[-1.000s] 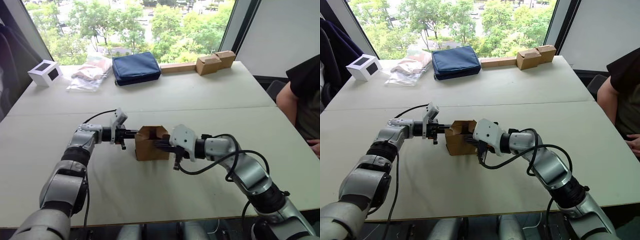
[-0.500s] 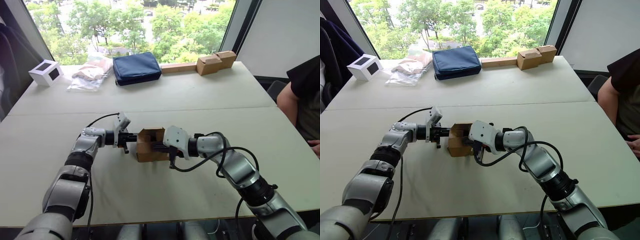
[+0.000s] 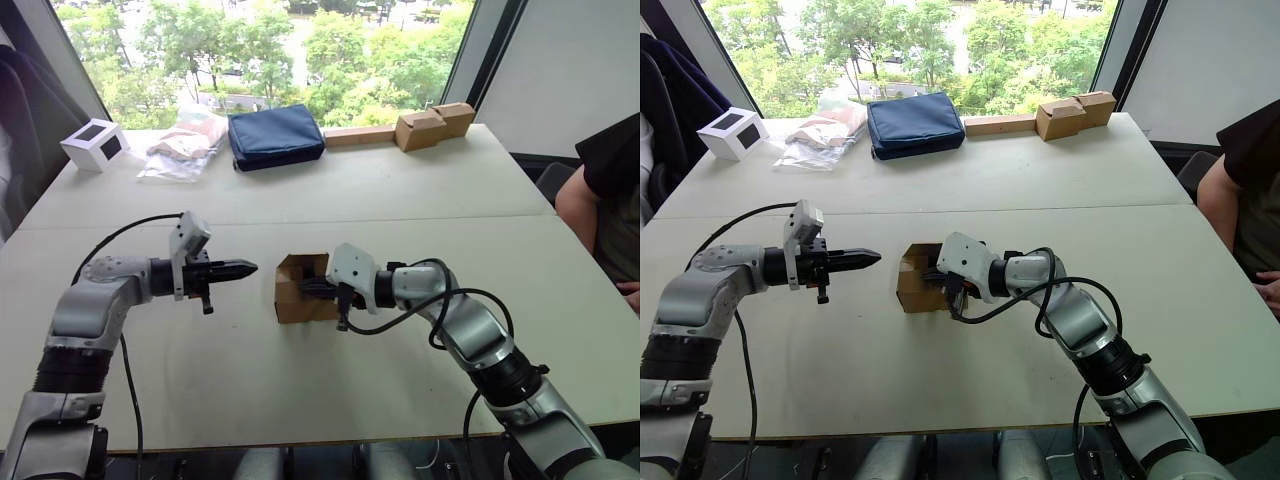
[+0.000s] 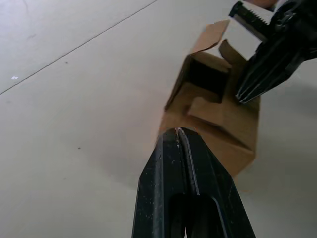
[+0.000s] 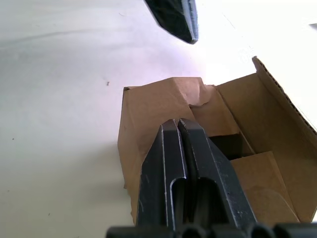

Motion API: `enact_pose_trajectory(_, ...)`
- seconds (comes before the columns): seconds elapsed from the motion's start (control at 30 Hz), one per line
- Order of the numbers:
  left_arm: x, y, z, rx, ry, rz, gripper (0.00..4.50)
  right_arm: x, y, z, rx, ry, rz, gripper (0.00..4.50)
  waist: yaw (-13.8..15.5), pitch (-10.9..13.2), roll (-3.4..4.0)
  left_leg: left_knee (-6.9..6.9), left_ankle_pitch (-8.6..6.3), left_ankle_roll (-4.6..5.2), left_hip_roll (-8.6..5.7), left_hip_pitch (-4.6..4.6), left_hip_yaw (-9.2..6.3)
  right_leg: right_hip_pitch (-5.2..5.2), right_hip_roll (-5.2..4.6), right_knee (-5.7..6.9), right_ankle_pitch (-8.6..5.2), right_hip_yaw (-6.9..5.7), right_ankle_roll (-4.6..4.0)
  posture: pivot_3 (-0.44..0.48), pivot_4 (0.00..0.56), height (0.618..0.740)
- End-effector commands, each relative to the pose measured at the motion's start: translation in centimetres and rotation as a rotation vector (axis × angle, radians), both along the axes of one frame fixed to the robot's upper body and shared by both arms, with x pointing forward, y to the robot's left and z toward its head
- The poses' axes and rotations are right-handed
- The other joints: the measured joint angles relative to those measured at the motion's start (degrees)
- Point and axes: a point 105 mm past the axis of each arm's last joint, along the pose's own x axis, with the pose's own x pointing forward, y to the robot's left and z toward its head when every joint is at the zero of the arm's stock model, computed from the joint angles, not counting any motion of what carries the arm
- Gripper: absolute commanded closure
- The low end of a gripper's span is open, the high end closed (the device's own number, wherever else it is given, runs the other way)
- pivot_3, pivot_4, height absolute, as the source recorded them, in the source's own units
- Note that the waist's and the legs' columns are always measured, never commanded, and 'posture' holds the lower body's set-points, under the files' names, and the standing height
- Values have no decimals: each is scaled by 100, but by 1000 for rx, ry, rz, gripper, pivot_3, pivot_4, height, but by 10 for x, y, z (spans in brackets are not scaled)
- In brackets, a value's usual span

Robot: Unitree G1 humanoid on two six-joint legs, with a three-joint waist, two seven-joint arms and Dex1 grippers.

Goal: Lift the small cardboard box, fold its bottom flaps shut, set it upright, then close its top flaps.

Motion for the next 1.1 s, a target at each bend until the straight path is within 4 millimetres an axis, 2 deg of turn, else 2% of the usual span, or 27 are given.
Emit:
enact_pose_trajectory(0.03, -13, -19, 10, -24, -28, -45, 4489, -2, 2, 12, 37, -41, 19, 4500, -4, 0, 0, 0, 0, 0, 0, 0, 0, 0, 0, 0, 0, 0, 0, 0, 150, 737)
enact_pose_trajectory(0.2, -19, -34, -6, -23, 2, -62, 4489, -2, 4, 13, 38, -50, 22, 4500, -11, 0, 1, -1, 0, -1, 0, 2, 1, -1, 3, 0, 0, -1, 0, 0, 150, 737)
enact_pose_trajectory(0.4, -18, -36, -16, -6, 7, -58, 4489, -1, 2, 18, 46, -60, 17, 4500, -9, 0, 1, -2, 1, -1, 0, 2, 2, -1, 5, -1, 0, -1, -1, 0, 150, 737)
enact_pose_trajectory(0.43, -18, -36, -18, 1, 9, -60, 4489, -4, 3, 24, 80, -59, 33, 4500, -2, 0, 1, -2, 1, -1, 0, 2, 2, -1, 5, -1, 0, -1, -1, 0, 150, 737)
enact_pose_trajectory(0.53, -16, -35, -23, 18, 1, -50, 4489, -12, 6, 59, 259, -52, 78, 4500, -5, 0, 1, -2, 1, -1, -2, 2, 2, 0, 3, -2, 0, -1, -1, 0, 150, 737)
enact_pose_trajectory(0.63, -14, -35, -21, -1, -6, -40, 4489, -2, 5, 72, 288, -84, 32, 4500, -10, 0, 1, -3, 1, -1, -1, 3, 1, 0, 4, -1, 0, -1, -1, 0, 150, 737)
enact_pose_trajectory(0.8, -17, -36, -23, 5, 9, -62, 4489, 29, 3, 55, 103, -168, -106, 4500, -9, -1, 2, -4, 1, -2, -2, 9, 2, 3, 3, 0, 0, -1, -1, 0, 150, 737)
enact_pose_trajectory(0.9, -16, -34, -21, 4, 5, -58, 4489, 40, 4, 49, 23, -208, -143, 4500, -16, -1, 2, -4, 2, -3, -3, 7, 5, 0, 2, -1, 0, -1, -1, 0, 150, 737)
enact_pose_trajectory(1.03, -14, -34, -20, 3, -1, -54, 4489, 40, 4, 35, -37, -201, -131, 4500, -15, -1, 2, -5, 2, -3, -3, 7, 5, 0, 4, -1, -1, -1, -1, 0, 150, 737)
enact_pose_trajectory(1.1, -14, -33, -19, 5, -6, -52, 4489, 29, 6, 31, -28, -172, -79, 4500, -13, -1, 2, -6, 2, -3, -3, 7, 5, 1, 4, -1, 0, -2, -1, 0, 150, 737)
